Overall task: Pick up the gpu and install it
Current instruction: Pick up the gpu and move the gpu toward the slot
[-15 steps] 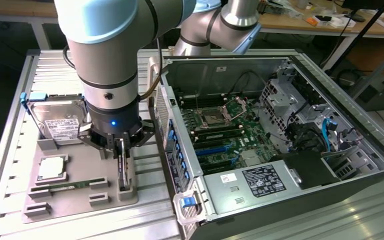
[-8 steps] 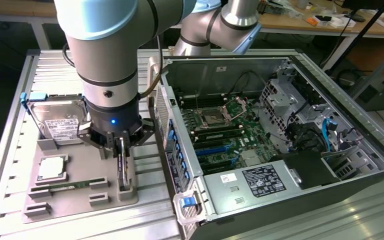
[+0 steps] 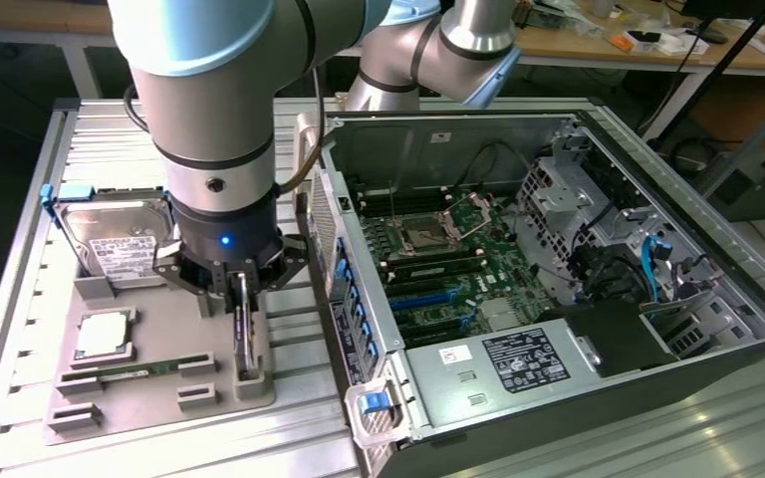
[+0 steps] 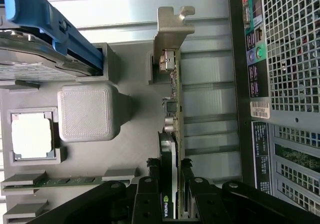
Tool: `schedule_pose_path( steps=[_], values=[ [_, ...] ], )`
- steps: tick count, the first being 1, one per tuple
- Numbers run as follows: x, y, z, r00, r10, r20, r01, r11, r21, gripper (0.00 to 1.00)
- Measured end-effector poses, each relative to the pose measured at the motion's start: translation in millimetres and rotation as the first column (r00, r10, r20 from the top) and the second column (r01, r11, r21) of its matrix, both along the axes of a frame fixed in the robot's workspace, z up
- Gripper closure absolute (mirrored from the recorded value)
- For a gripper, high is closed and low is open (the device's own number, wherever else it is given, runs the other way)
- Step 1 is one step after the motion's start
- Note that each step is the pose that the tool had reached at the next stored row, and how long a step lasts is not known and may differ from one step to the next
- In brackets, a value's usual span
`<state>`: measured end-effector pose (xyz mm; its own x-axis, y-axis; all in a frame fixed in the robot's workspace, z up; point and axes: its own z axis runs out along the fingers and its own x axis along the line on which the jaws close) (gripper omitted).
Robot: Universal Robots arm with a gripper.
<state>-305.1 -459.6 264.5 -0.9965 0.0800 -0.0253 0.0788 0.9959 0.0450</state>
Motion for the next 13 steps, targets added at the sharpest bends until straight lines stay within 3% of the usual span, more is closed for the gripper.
schedule_pose_path(
  steps=[13],
  values=[
    [0.0,0.0,1.1,1.0,0.0,0.0,0.0,1.0,0.0001,0.73]
  ],
)
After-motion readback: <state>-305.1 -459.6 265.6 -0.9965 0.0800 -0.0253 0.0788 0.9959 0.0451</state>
